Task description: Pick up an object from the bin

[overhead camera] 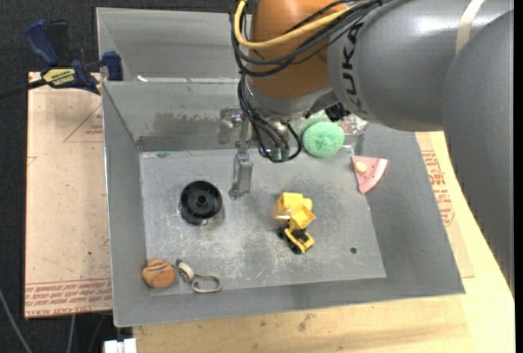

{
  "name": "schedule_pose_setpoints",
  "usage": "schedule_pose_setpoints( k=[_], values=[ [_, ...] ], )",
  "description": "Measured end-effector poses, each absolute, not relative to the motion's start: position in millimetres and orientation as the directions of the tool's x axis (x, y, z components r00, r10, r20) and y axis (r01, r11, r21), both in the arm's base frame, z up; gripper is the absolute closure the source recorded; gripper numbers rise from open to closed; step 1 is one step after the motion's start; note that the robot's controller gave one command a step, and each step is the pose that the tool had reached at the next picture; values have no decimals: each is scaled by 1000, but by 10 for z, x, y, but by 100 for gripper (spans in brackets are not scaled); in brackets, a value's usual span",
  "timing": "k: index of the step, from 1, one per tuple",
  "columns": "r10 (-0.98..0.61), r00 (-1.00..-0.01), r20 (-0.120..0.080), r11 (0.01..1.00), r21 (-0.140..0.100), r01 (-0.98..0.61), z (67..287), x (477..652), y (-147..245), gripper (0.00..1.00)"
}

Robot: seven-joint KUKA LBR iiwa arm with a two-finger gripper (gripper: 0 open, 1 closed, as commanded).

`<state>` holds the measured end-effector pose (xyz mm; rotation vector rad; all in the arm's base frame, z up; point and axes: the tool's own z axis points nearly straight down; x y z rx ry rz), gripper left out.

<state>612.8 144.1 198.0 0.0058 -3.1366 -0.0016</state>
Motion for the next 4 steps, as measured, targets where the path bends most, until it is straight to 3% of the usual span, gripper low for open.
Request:
schedule_pose_setpoints(
  k=[1,2,3,4],
  values=[
    [-1,-1000,-1,1000,2,-1,2029,6138,1433,0],
    [-115,-993,-5,993,1,-115,1567,6134,1505,0],
    [-181,-983,2,983,1,-181,1394,6016,1563,0],
    [-344,-939,-3,939,1,-344,1523,6063,1691,0]
  ],
)
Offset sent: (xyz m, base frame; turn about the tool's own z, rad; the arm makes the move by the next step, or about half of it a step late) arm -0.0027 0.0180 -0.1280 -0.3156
